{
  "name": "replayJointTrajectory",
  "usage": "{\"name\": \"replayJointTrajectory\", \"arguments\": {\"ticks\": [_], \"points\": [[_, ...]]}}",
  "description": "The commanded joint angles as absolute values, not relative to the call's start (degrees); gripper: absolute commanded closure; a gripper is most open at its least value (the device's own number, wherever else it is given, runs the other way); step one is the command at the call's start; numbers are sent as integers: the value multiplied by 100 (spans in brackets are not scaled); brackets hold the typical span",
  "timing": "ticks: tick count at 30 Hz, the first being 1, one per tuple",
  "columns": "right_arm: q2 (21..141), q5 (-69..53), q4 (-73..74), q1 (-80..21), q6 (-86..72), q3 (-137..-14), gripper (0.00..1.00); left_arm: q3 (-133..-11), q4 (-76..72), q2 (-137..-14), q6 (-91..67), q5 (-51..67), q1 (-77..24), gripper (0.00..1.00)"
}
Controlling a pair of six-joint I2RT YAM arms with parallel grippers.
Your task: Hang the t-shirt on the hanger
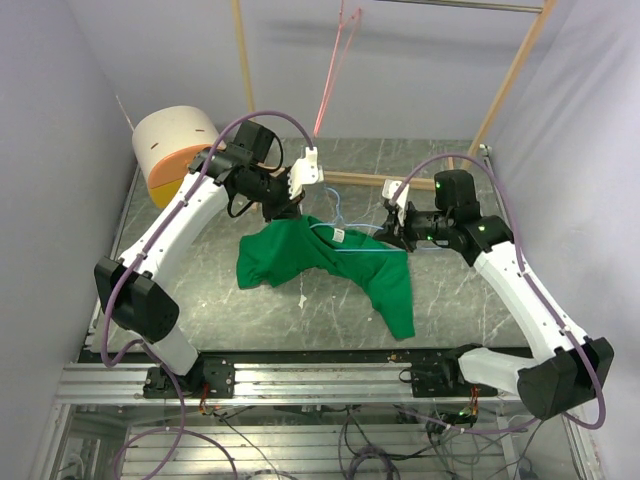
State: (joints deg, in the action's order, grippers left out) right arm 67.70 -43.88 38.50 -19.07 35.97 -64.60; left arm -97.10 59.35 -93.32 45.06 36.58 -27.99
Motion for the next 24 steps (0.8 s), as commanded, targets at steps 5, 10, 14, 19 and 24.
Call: {"name": "replayJointTrajectory", "arguments": {"ticks": [5,10,14,19,24], "points": [[6401,-3765,2348,-2136,3063,-5984,100,-9863,5927,-9102,4216,4037,-2884,91],[6407,-3724,2026,-2182,2949,-5779,100,-9800,5799,-9045,4031,4046,-2947,91],[6425,-3741,1868,-2259,2833,-5596,100,-9731,5657,-9002,3942,3992,-2962,91],[6400,-3756,1642,-2336,2699,-5510,100,-9667,5347,-8995,3704,3978,-2962,91],[6338,-3778,1382,-2347,2562,-5368,100,-9466,5066,-8962,3469,3975,-2975,91]]}}
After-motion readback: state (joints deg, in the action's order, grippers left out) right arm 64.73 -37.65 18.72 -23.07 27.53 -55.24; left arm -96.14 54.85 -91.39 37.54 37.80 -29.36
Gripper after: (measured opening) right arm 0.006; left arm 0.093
